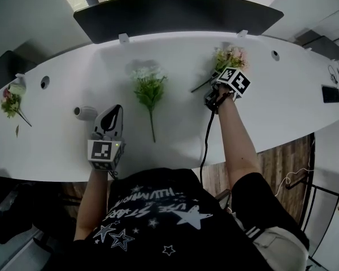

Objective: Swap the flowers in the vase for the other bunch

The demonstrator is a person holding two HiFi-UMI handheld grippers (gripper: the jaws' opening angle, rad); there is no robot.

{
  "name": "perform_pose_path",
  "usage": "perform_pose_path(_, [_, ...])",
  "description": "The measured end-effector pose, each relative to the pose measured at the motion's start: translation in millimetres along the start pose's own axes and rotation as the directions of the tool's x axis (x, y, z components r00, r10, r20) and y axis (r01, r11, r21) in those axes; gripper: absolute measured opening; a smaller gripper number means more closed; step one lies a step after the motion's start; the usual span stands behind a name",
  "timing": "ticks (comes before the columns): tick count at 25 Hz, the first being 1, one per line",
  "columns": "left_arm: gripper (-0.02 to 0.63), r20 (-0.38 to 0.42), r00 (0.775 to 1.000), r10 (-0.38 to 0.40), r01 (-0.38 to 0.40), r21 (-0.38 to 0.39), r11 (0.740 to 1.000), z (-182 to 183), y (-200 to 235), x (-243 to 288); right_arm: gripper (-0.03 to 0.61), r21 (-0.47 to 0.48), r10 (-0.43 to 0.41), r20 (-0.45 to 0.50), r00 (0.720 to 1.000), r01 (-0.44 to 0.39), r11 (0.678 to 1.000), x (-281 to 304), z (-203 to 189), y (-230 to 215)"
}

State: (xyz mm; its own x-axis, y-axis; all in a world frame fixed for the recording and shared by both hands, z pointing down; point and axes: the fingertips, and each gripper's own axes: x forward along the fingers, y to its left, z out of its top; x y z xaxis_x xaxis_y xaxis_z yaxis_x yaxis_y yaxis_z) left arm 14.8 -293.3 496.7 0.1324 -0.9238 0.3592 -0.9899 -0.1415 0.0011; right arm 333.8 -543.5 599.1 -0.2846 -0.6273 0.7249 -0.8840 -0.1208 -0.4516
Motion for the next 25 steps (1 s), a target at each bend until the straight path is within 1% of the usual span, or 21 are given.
perform_pose_path(4, [0.008, -0.002, 1.0, 0.003, -0.003, -0.003, 1.0, -3.6, 1.3, 0.1, 0.131, 0.012, -0.029, -0.009, 1.0, 0.03, 0.999, 0.1, 0.3, -5.8])
perform_pose_path(10, [0.008, 0.0, 1.0, 0.006, -0.006, -0.012, 1.0, -2.3, -0.6, 1.1, 0.086, 0.056, -0.022, -0.003, 1.0, 0.023, 0.998, -1.2, 0.7, -11.4])
perform_pose_path(13, [0.008, -0.001, 1.0, 0.006, -0.006, -0.007, 1.0, -5.4, -0.5, -2.3, 0.066, 0.084, 0.022, 0.005, 1.0, -0.023, 0.996, -7.2, -0.1, -7.3])
perform_pose_path(16, [0.008, 0.004, 1.0, 0.016, -0.016, -0.011, 1.0, -1.6, 1.7, -7.3, 0.05, 0.086, 0.075, 0.008, 0.997, -0.075, 0.993, -15.1, -3.8, 3.8])
perform_pose_path(18, [0.008, 0.014, 1.0, 0.014, -0.014, -0.02, 1.0, 1.2, 0.8, -11.4, 0.046, 0.108, 0.11, 0.011, 0.994, -0.11, 0.988, -22.0, -8.3, 10.8])
perform_pose_path(22, [0.008, 0.028, 1.0, 0.0, 0.0, -0.004, 1.0, 3.3, -2.1, -21.9, 0.046, 0.201, 0.185, 0.027, 0.982, -0.187, 0.962, -37.8, -20.4, 23.4])
perform_pose_path(25, [0.008, 0.048, 0.998, -0.027, 0.027, 0.007, 1.0, 6.8, -6.2, -31.8, 0.044, 0.243, 0.248, 0.051, 0.968, -0.252, 0.937, -53.3, -30.1, 37.4])
